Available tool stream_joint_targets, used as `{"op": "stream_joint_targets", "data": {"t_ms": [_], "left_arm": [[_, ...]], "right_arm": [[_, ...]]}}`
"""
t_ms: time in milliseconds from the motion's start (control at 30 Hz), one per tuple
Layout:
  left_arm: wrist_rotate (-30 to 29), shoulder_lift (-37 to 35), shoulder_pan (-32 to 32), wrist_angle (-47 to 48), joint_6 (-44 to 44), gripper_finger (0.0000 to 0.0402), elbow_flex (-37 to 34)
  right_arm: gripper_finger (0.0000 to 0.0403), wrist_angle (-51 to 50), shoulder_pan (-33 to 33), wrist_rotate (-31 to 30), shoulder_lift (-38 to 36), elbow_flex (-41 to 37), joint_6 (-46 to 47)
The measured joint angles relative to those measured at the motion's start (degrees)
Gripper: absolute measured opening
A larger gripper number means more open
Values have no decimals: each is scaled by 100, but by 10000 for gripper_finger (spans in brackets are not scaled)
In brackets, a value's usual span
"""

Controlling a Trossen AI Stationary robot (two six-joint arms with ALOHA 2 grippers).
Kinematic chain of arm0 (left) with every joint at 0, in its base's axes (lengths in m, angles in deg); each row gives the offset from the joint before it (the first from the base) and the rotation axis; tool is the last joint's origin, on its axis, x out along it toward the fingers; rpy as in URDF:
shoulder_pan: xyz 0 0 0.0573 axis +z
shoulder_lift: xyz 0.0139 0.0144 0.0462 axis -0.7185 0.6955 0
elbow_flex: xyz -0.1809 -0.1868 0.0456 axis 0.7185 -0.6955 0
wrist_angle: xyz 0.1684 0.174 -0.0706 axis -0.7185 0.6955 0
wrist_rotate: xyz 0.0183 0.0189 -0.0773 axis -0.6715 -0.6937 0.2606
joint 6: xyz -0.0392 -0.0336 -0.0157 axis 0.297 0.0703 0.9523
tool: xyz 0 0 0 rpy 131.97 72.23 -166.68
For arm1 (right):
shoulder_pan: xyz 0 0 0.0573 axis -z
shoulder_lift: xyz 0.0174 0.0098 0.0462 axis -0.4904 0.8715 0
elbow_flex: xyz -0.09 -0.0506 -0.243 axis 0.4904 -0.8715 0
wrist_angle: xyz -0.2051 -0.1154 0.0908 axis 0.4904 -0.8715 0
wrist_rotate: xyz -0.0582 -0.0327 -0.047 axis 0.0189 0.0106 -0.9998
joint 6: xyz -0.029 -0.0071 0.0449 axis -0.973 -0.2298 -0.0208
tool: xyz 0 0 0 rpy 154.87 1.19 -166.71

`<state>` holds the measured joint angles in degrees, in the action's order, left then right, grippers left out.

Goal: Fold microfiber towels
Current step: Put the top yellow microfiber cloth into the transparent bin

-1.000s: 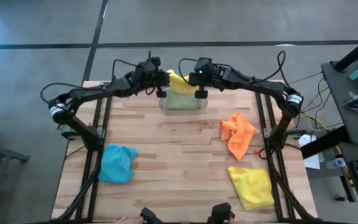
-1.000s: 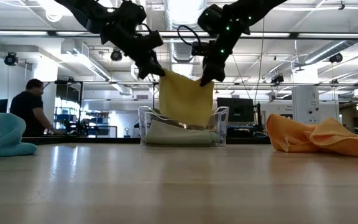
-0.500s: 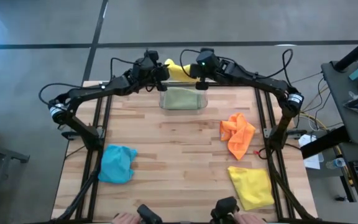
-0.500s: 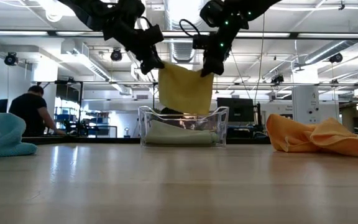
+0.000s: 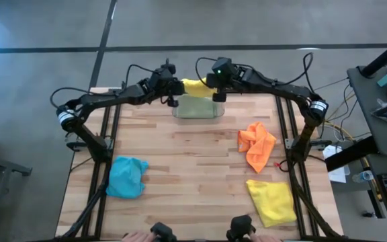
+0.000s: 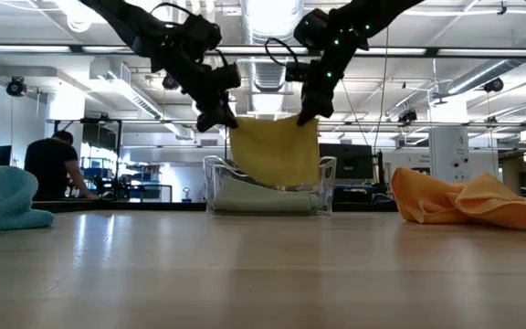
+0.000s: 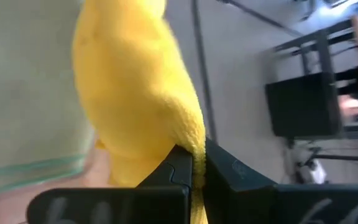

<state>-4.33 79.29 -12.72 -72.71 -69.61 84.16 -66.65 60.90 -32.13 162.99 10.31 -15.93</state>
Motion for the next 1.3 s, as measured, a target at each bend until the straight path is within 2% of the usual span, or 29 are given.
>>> {"op": "stream_joint_targets", "data": {"t_ms": [367,600,700,867,1100,1300], "left_arm": [[304,-20,-217,193,291,0,-798],[510,-26,-429,451,302,0,-942],[745,-43,-439,759,291,8,-935],[860,-66,-435,1095,308,65,-852],[877,-158,-442,1162,365,166,-804],[883,-238,-439,1125,710,213,-638]], "right_arm": [[8,338,-252,309,4,-1271,-12],[8,363,-262,721,4,-1404,146],[14,278,-260,1182,4,-1378,283],[50,-46,-238,1346,4,-1306,340],[135,-492,-245,1456,-11,-1211,577],[200,-512,-249,2364,-11,-1157,1026]]}}
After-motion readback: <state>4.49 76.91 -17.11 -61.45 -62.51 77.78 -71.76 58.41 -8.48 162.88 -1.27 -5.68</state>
